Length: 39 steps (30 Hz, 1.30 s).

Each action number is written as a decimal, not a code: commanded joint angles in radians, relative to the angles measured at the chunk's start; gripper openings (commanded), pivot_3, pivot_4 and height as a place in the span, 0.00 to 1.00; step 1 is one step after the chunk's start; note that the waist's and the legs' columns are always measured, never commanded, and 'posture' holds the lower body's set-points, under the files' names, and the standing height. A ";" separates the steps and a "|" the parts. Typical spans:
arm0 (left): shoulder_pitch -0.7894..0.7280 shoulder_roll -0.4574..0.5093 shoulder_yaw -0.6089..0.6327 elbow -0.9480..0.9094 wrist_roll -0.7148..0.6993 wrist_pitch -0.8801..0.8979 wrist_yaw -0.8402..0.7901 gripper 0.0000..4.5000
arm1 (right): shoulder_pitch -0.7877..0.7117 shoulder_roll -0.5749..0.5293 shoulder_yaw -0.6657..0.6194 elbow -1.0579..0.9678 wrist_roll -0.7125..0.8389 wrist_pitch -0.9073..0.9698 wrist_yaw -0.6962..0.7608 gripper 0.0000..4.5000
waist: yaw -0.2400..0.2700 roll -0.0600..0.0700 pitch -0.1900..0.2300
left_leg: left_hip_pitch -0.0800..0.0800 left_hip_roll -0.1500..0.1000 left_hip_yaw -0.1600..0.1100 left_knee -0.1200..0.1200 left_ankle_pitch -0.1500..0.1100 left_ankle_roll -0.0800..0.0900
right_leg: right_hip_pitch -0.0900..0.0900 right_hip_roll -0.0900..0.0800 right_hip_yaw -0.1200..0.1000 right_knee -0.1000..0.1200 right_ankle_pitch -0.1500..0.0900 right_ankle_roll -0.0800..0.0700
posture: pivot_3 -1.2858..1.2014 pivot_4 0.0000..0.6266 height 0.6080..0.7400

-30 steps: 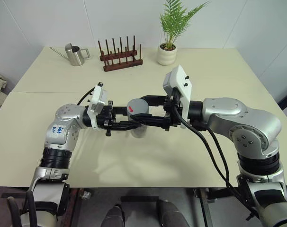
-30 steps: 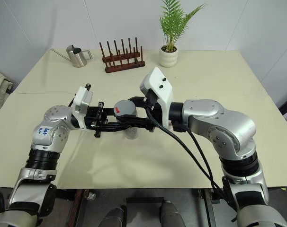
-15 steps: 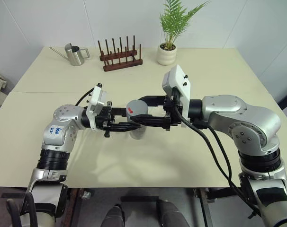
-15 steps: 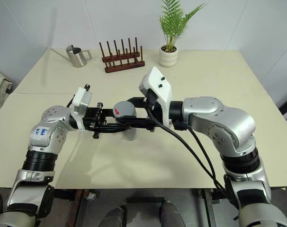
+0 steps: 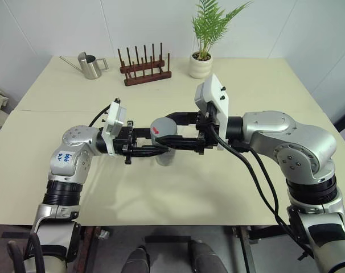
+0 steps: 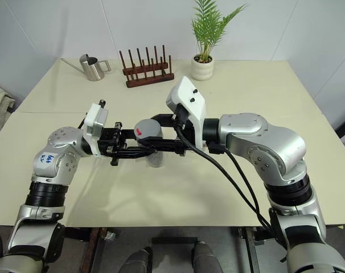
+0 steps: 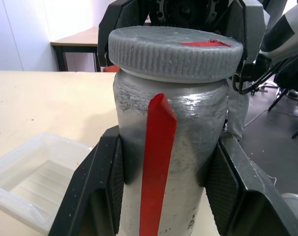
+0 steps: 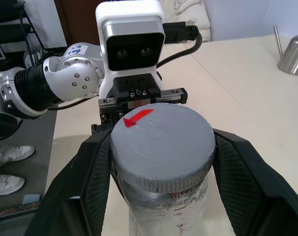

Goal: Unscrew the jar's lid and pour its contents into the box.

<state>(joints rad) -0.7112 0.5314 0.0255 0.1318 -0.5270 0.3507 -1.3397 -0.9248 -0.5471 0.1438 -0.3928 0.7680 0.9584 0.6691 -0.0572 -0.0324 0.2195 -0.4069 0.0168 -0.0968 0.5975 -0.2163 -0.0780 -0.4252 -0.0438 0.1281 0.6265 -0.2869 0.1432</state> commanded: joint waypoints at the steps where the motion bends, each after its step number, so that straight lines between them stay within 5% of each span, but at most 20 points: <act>1: 0.055 0.006 -0.068 -0.053 -0.009 0.023 -0.066 0.41 | -0.077 -0.028 -0.146 0.039 -0.100 -0.117 -0.084 0.64 | 0.000 0.000 0.000 | 0.000 0.000 0.000 0.000 0.000 0.000 | 0.000 0.000 0.000 0.000 0.000 0.000 | 0.52 0.24 1.00; 27: 0.049 0.011 -0.067 -0.042 -0.020 0.006 -0.045 0.41 | -0.085 -0.010 -0.177 0.074 -0.139 -0.131 -0.107 0.64 | 0.000 0.000 0.000 | 0.000 0.000 0.000 -0.001 0.000 0.000 | -0.001 0.000 0.000 0.000 0.000 -0.001 | 0.52 0.24 1.00; 39: -0.073 0.090 0.054 0.186 0.057 -0.131 0.036 0.41 | 0.255 -0.152 -0.238 0.176 -0.365 -0.107 -0.264 0.64 | 0.002 0.000 0.000 | -0.001 -0.001 0.000 -0.001 0.000 0.000 | -0.001 0.000 0.000 -0.001 -0.001 -0.001 | 0.52 0.24 1.00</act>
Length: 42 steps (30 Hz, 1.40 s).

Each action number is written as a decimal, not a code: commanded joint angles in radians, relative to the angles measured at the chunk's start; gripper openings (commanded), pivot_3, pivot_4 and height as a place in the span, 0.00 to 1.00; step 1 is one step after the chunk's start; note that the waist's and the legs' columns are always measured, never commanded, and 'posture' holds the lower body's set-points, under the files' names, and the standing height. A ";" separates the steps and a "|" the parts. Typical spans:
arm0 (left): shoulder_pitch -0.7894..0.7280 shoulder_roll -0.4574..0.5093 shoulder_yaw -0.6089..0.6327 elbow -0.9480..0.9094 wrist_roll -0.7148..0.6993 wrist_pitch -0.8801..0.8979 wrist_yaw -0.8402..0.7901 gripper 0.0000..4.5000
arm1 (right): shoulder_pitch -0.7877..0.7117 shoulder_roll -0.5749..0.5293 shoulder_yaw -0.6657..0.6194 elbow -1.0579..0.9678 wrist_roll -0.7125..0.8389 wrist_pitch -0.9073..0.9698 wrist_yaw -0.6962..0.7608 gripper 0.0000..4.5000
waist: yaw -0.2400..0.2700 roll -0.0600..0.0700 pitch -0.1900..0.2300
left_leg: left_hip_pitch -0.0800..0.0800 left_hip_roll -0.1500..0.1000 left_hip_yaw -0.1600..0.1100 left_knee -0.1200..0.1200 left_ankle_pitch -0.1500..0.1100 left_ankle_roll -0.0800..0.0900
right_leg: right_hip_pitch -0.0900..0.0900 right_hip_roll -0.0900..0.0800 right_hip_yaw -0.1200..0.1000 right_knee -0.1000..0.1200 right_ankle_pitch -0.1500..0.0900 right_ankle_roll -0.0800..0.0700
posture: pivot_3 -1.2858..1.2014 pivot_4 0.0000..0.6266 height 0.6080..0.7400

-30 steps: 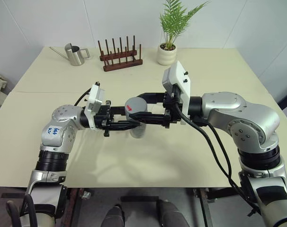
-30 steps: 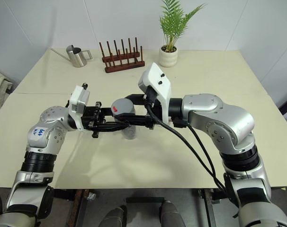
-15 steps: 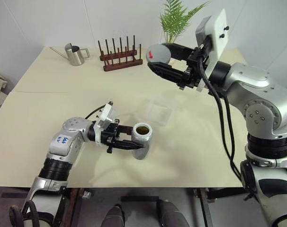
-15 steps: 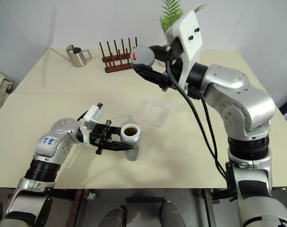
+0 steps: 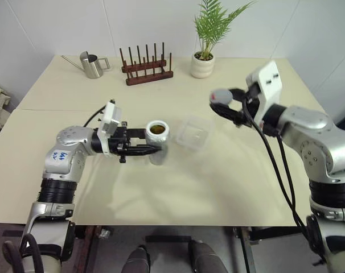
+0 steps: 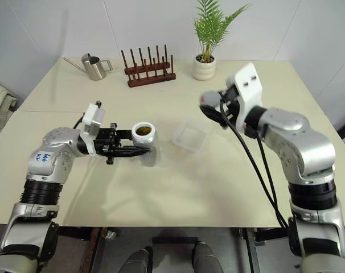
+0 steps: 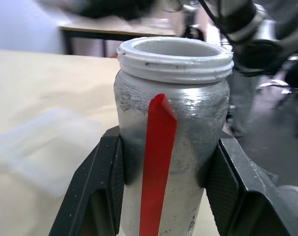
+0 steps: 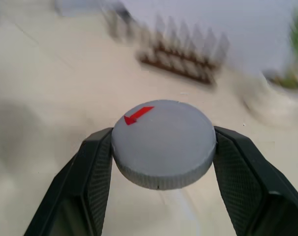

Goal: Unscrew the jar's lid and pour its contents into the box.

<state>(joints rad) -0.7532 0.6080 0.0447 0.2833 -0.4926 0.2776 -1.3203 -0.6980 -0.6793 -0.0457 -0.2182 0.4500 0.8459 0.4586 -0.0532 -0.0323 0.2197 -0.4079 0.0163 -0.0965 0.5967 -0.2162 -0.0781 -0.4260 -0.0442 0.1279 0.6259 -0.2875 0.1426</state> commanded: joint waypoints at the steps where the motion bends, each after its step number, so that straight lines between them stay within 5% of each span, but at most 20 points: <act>1: -0.035 0.015 0.038 0.049 0.029 -0.072 0.019 0.41 | 0.044 -0.018 -0.057 0.005 -0.057 0.008 -0.064 0.64 | -0.003 0.000 0.000 | 0.000 0.000 0.001 0.000 0.000 0.000 | 0.000 0.000 0.001 0.000 0.000 0.000 | 0.52 0.24 1.00; 6: -0.107 -0.005 0.047 0.238 0.141 -0.278 0.124 0.41 | 0.237 0.001 -0.064 0.088 -0.161 0.029 -0.165 0.64 | 0.001 -0.001 -0.001 | 0.001 0.000 0.000 0.000 0.000 0.001 | 0.000 0.001 0.000 0.002 0.000 0.000 | 0.52 0.24 1.00; 14: -0.214 -0.068 0.039 0.396 0.227 -0.461 0.226 0.41 | 0.335 0.125 -0.118 0.121 -0.163 -0.014 -0.208 0.64 | -0.002 -0.001 -0.001 | 0.001 -0.001 0.002 0.003 0.001 0.000 | 0.001 0.000 0.003 0.001 0.002 0.003 | 0.52 0.24 1.00; 20: -0.304 -0.094 0.034 0.518 0.290 -0.618 0.294 0.41 | 0.366 0.135 -0.157 0.063 -0.143 -0.006 -0.190 0.99 | -0.002 -0.002 -0.001 | 0.001 -0.001 0.001 0.004 0.001 0.001 | 0.002 0.001 0.003 0.002 0.002 0.003 | 0.52 0.24 1.00; 26: -0.348 -0.110 0.025 0.603 0.319 -0.706 0.301 0.41 | 0.358 0.114 -0.211 0.013 -0.128 -0.049 -0.155 0.99 | -0.003 -0.001 -0.001 | 0.001 -0.001 0.002 0.003 0.001 0.001 | 0.002 0.001 0.003 0.002 0.002 0.003 | 0.52 0.24 1.00; 42: -0.501 -0.163 -0.130 0.835 0.620 -1.084 0.527 0.41 | 0.554 0.010 -0.355 -0.250 0.141 -0.240 0.270 0.99 | 0.003 -0.002 -0.001 | 0.000 -0.002 0.001 0.004 0.001 0.001 | 0.002 0.001 0.003 0.000 0.002 0.006 | 0.52 0.24 1.00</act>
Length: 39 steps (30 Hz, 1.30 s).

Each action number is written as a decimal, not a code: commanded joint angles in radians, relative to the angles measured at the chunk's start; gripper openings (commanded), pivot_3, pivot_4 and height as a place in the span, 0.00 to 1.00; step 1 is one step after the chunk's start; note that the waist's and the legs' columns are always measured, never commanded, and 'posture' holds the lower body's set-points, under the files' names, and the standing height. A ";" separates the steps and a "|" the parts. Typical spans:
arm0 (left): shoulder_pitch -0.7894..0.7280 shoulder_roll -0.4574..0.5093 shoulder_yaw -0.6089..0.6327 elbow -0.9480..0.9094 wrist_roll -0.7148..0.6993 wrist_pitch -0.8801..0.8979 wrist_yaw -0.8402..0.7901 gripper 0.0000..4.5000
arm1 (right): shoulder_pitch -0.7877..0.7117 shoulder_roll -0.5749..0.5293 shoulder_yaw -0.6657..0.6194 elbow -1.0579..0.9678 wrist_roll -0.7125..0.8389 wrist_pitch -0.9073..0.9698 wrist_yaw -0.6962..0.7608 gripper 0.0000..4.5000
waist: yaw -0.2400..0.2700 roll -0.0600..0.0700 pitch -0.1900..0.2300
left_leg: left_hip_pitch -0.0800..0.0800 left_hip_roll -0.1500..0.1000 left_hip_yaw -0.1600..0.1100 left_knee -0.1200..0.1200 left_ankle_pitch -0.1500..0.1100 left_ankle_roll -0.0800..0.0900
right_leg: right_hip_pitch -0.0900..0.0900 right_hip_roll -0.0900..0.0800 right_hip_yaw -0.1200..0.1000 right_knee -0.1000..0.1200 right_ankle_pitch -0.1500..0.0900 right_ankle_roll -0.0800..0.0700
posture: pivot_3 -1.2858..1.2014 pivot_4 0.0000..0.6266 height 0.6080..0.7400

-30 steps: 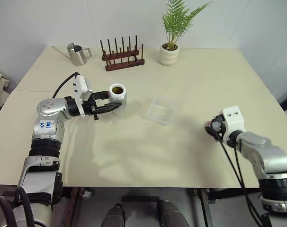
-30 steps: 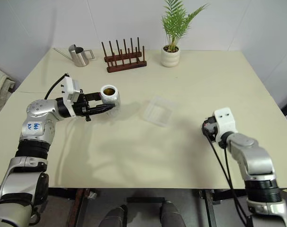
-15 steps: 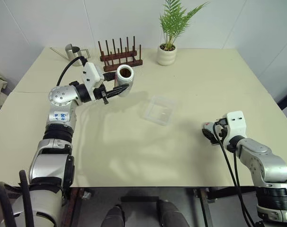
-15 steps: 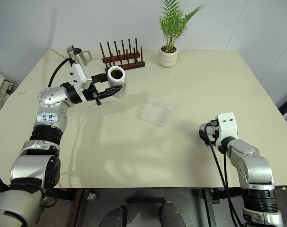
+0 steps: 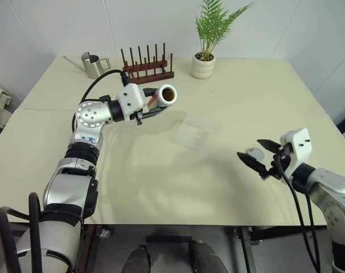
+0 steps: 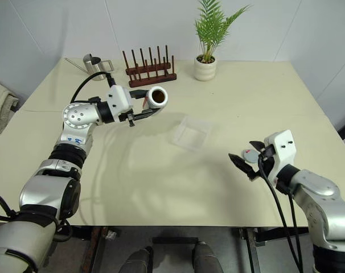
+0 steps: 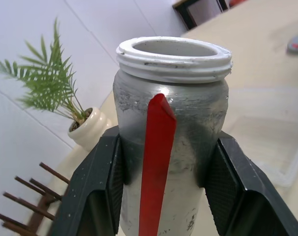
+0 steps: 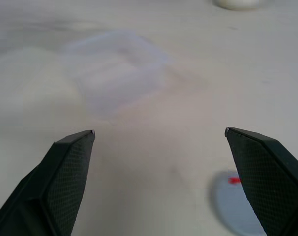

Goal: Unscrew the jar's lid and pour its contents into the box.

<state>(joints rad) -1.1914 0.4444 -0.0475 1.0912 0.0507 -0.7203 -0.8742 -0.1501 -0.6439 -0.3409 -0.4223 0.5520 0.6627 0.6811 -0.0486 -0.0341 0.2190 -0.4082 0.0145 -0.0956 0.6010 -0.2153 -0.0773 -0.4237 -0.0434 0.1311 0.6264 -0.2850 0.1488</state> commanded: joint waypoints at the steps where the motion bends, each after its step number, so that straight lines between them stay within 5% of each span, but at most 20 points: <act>1: -0.081 -0.002 -0.059 0.048 0.113 -0.111 0.116 0.41 | 0.014 -0.033 -0.071 -0.051 0.053 -0.047 0.050 0.99 | -0.002 0.000 0.000 | 0.000 0.000 0.000 0.001 0.000 0.000 | 0.000 0.000 0.000 0.000 0.000 0.000 | 0.52 0.24 1.00; 9: -0.263 -0.024 -0.356 0.150 0.571 -0.160 0.694 0.41 | 0.062 -0.052 -0.119 -0.093 0.066 -0.068 0.011 0.99 | 0.001 -0.003 0.002 | -0.001 0.000 0.000 0.010 0.000 0.000 | 0.004 0.000 0.001 -0.004 0.001 0.003 | 0.52 0.24 1.00; 13: -0.372 -0.052 -0.651 0.165 0.927 -0.105 1.115 0.41 | 0.108 -0.024 -0.132 -0.150 0.077 -0.069 -0.041 0.99 | 0.002 -0.005 0.003 | 0.000 -0.001 0.001 0.010 -0.002 0.000 | 0.009 0.000 0.001 -0.010 0.002 0.005 | 0.52 0.24 1.00; 20: -0.481 -0.144 -1.048 0.219 1.323 0.062 1.594 0.41 | 0.210 0.031 -0.155 -0.268 0.111 -0.071 -0.109 0.99 | 0.011 -0.007 0.004 | -0.002 -0.001 0.002 0.011 -0.009 -0.001 | 0.009 0.000 0.002 -0.017 -0.001 0.008 | 0.52 0.24 1.00; 33: -0.534 -0.211 -1.217 0.272 1.467 0.394 1.821 0.41 | 0.272 0.053 -0.167 -0.333 0.132 -0.070 -0.195 0.99 | 0.030 -0.008 0.004 | -0.004 -0.001 0.002 0.011 -0.019 0.002 | 0.009 0.000 0.002 -0.016 -0.007 0.009 | 0.52 0.24 1.00; 39: -0.516 -0.189 -1.134 0.278 1.360 0.279 1.789 0.41 | 0.225 0.017 -0.164 -0.299 0.142 -0.067 -0.175 0.99 | 0.033 -0.008 0.004 | -0.003 -0.001 0.003 0.012 -0.019 0.002 | 0.009 0.000 0.002 -0.014 -0.007 0.009 | 0.52 0.24 1.00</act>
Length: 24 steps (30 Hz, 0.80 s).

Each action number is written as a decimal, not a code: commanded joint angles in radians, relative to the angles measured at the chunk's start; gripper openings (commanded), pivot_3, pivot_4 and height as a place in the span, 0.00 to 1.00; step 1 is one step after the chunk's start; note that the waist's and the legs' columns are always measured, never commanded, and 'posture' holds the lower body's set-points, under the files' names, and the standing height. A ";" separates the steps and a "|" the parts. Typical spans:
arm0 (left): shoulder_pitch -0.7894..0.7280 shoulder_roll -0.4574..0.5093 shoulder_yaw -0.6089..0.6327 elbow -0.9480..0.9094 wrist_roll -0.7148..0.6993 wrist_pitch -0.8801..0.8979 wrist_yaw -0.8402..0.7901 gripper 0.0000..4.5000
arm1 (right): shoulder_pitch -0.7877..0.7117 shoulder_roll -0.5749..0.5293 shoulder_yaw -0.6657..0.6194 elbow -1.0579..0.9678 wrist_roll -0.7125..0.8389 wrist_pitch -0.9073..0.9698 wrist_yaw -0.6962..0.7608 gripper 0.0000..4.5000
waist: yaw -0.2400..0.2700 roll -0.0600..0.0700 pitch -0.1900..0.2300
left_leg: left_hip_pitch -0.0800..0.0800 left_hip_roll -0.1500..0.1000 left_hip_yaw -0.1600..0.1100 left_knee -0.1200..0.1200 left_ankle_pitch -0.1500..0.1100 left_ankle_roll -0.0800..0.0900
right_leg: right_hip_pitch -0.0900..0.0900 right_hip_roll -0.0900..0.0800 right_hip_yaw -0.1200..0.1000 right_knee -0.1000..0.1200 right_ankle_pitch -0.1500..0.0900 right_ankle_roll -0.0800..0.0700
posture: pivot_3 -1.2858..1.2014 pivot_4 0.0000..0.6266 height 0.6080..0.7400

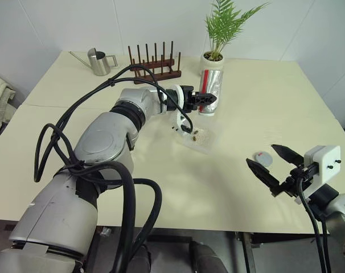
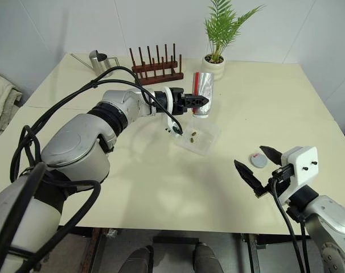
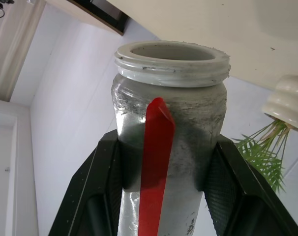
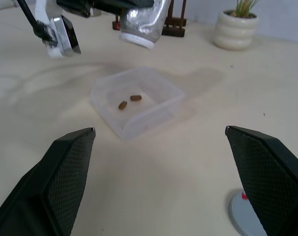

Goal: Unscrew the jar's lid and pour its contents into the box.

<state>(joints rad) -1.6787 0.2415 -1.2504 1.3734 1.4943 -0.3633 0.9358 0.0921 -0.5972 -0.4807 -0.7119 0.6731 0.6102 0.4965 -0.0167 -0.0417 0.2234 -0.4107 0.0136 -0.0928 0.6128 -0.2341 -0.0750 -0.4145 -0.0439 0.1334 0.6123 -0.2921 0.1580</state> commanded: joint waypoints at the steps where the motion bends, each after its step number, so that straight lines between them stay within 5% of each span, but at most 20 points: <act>1: -0.017 0.026 0.127 -0.001 -0.149 -0.141 -0.071 0.41 | -0.022 -0.039 -0.023 -0.005 0.023 -0.015 0.018 0.99 | 0.002 0.000 0.000 | 0.000 0.000 0.000 0.000 0.000 0.000 | 0.000 0.000 0.000 0.000 0.000 0.000 | 0.52 0.24 1.00; 10: 0.152 0.104 0.658 -0.011 -0.727 -0.397 -0.686 0.41 | -0.067 -0.128 -0.029 0.064 0.053 -0.013 0.103 0.99 | 0.013 0.001 0.000 | 0.004 0.000 0.002 0.001 0.000 0.000 | 0.001 -0.001 0.001 0.006 -0.001 -0.001 | 0.52 0.24 1.00; 18: 0.383 0.066 1.161 -0.082 -1.296 -0.200 -1.269 0.41 | -0.204 -0.233 0.020 0.206 0.059 -0.005 0.201 0.99 | 0.014 0.002 -0.001 | 0.007 0.000 0.002 0.004 0.003 0.002 | 0.001 0.000 0.001 0.014 0.000 -0.003 | 0.52 0.24 1.00; 24: 0.498 0.060 1.364 -0.193 -1.537 0.000 -1.465 0.41 | -0.289 -0.263 0.075 0.287 0.057 -0.002 0.269 0.99 | 0.011 0.002 -0.001 | 0.007 0.000 0.001 0.011 0.003 0.002 | 0.002 0.000 0.001 0.018 0.002 -0.003 | 0.52 0.24 1.00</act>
<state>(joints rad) -1.1748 0.2915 0.0668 1.2505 0.0282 -0.4069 -0.4841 -0.1868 -0.8442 -0.3980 -0.4243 0.7244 0.6132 0.7431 -0.0054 -0.0399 0.2224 -0.4041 0.0138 -0.0915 0.6257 -0.2306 -0.0727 -0.4126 -0.0438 0.1345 0.6313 -0.2899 0.1547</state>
